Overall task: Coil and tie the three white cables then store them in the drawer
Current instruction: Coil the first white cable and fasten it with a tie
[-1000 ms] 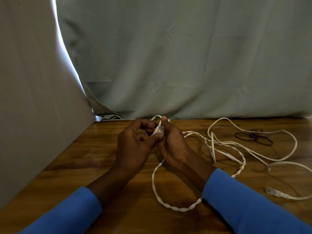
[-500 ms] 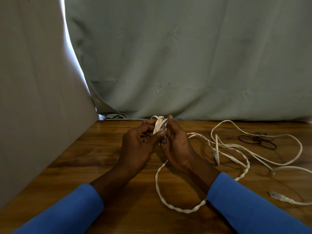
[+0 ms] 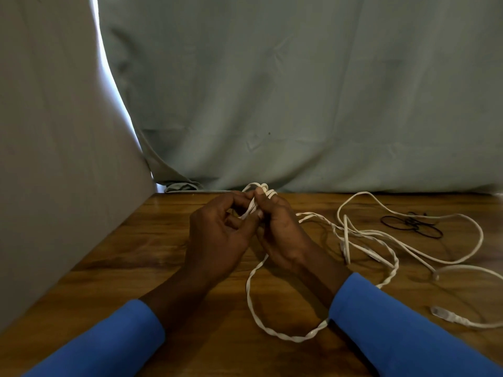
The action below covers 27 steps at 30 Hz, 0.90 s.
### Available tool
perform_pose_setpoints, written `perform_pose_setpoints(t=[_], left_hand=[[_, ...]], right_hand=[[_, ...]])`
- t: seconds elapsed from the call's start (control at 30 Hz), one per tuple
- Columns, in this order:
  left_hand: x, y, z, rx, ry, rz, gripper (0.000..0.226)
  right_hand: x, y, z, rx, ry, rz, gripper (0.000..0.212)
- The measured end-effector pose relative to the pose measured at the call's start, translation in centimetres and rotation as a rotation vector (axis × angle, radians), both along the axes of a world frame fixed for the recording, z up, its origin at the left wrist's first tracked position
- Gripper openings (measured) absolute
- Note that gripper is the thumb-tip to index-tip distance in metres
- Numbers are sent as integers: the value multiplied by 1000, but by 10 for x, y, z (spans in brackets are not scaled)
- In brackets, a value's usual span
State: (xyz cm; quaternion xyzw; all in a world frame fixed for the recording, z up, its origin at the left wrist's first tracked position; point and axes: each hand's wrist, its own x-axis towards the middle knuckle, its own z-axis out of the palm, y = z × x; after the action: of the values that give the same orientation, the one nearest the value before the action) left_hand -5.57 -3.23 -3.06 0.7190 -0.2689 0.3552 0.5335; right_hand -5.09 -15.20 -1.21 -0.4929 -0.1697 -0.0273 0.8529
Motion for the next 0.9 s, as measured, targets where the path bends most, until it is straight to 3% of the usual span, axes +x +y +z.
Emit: perform_pose_setpoints(t=[0.1, 0.17, 0.23, 0.3, 0.37, 0.5, 0.67, 0.9], left_hand=[[1, 7, 8, 121, -266, 188, 16], [6, 12, 9, 56, -273, 319, 25], [15, 16, 8, -99, -64, 214, 38], [19, 15, 6, -275, 239, -105, 50], [22, 15, 5, -391, 466, -411, 43], [17, 7, 6, -286, 603, -551, 51], [11, -6, 4, -229, 454, -428, 46], [13, -4, -3, -82, 142, -75, 41]], right_hand=[[3, -3, 7, 120, 36, 100, 30], [3, -4, 9, 158, 48, 101, 31], [0, -2, 7, 158, 69, 119, 34], [-2, 1, 3, 142, 87, 171, 29], [-2, 3, 0, 143, 77, 249, 26], [0, -2, -4, 118, 127, 278, 32], [-2, 4, -6, 46, 226, 62, 70], [1, 12, -6, -2, 236, -132, 65]])
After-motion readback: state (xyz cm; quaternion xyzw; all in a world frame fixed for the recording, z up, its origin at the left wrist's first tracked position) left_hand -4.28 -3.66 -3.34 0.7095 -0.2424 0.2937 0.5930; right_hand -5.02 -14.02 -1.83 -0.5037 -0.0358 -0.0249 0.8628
